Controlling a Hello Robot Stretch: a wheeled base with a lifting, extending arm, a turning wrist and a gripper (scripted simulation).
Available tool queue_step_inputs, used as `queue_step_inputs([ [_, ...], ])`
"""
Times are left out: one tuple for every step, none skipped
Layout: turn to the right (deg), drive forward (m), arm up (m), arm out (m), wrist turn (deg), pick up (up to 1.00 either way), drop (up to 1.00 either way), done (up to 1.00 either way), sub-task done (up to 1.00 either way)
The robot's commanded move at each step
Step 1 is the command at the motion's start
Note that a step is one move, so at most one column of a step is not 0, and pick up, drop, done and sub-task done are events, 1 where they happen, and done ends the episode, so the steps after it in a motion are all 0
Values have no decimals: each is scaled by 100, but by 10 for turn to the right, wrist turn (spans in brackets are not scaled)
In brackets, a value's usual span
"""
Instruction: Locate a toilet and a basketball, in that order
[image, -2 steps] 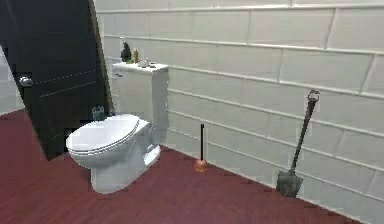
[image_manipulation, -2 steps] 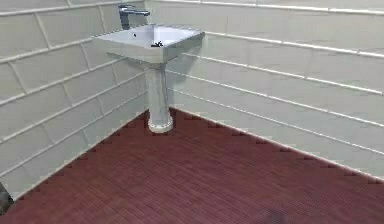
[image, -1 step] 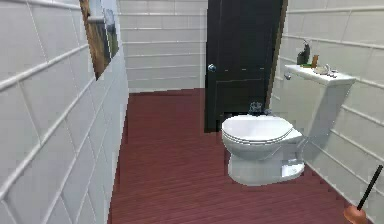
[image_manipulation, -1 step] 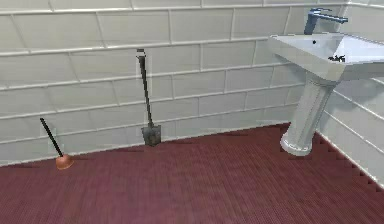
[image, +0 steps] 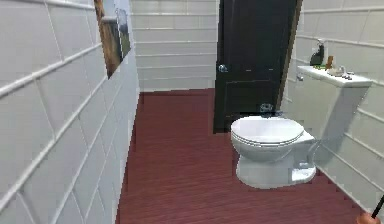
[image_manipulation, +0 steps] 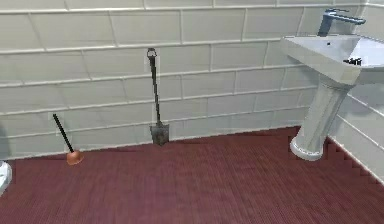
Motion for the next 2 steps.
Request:
queue_step_inputs([
  [-30, 0, 0, 0, 0, 0, 0, 0, 0],
  [0, 100, 0, 0, 0, 0, 0, 0, 0],
])
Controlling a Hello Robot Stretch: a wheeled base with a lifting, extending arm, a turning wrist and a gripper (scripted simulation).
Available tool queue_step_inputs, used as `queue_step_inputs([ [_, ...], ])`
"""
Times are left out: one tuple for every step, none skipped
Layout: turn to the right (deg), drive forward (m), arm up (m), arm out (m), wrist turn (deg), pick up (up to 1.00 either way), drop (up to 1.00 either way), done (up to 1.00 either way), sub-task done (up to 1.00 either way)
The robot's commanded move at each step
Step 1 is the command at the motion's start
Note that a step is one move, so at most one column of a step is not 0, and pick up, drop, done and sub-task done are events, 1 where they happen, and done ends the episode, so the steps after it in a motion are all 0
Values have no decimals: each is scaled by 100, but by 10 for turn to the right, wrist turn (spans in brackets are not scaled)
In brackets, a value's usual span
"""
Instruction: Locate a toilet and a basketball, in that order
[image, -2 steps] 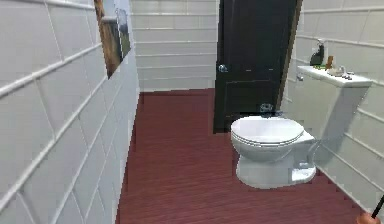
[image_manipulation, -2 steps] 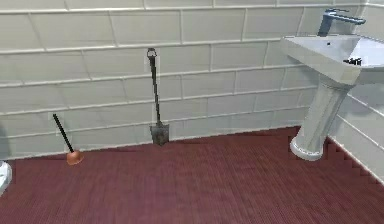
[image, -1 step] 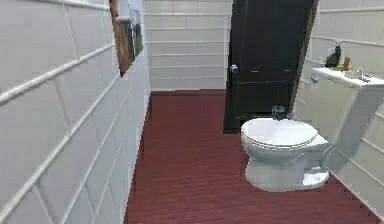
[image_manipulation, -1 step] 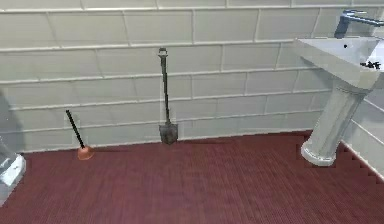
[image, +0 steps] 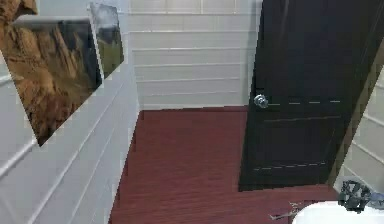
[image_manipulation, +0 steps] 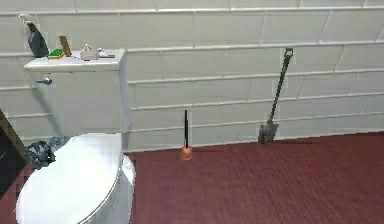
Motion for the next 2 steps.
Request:
queue_step_inputs([
  [0, 100, 0, 0, 0, 0, 0, 0, 0],
  [0, 70, 0, 0, 0, 0, 0, 0, 0],
])
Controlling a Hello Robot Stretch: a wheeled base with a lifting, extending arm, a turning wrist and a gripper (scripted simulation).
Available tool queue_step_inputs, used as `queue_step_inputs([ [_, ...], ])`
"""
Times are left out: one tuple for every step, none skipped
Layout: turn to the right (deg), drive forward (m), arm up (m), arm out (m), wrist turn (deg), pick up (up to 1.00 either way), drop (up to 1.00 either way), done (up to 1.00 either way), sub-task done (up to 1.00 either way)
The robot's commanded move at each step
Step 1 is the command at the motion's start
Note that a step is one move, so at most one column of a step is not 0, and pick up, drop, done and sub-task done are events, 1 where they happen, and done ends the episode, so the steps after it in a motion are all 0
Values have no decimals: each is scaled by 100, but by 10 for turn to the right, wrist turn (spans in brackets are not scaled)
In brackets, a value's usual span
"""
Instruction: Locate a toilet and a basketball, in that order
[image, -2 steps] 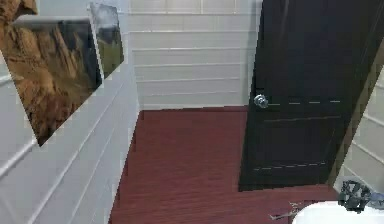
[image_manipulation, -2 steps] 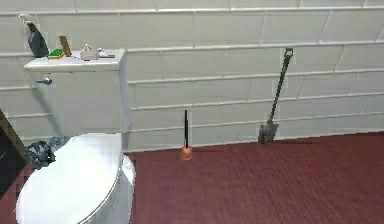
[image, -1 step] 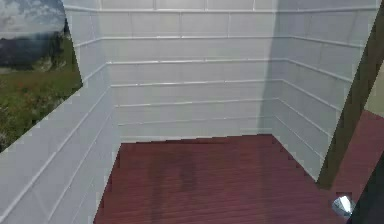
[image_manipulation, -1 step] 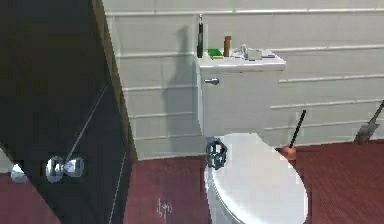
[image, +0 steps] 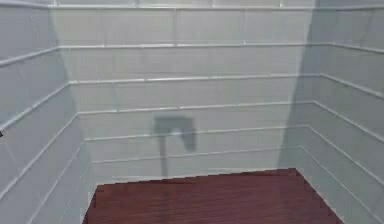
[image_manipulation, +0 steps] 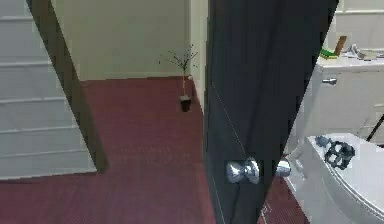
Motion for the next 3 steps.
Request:
queue_step_inputs([
  [450, 0, 0, 0, 0, 0, 0, 0, 0],
  [210, 0, 0, 0, 0, 0, 0, 0, 0],
  [0, 25, 0, 0, 0, 0, 0, 0, 0],
])
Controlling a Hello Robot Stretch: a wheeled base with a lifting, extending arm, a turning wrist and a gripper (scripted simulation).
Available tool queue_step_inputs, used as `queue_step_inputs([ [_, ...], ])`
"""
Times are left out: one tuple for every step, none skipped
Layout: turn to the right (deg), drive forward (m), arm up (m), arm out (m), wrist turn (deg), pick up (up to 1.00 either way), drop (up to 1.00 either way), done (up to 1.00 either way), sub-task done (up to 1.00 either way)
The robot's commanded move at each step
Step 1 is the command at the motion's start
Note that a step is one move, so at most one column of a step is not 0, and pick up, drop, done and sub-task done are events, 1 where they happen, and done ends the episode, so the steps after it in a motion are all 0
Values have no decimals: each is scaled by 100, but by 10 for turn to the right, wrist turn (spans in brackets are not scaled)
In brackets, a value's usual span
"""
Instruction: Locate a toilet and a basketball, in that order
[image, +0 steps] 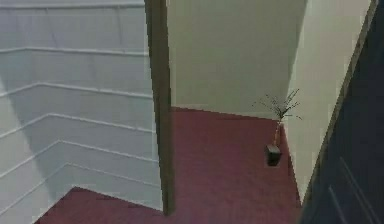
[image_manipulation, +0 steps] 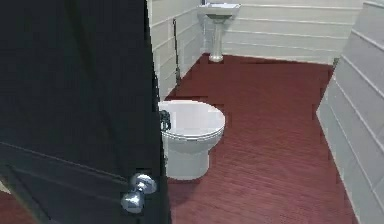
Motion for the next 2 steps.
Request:
queue_step_inputs([
  [60, 0, 0, 0, 0, 0, 0, 0, 0],
  [0, 100, 0, 0, 0, 0, 0, 0, 0],
])
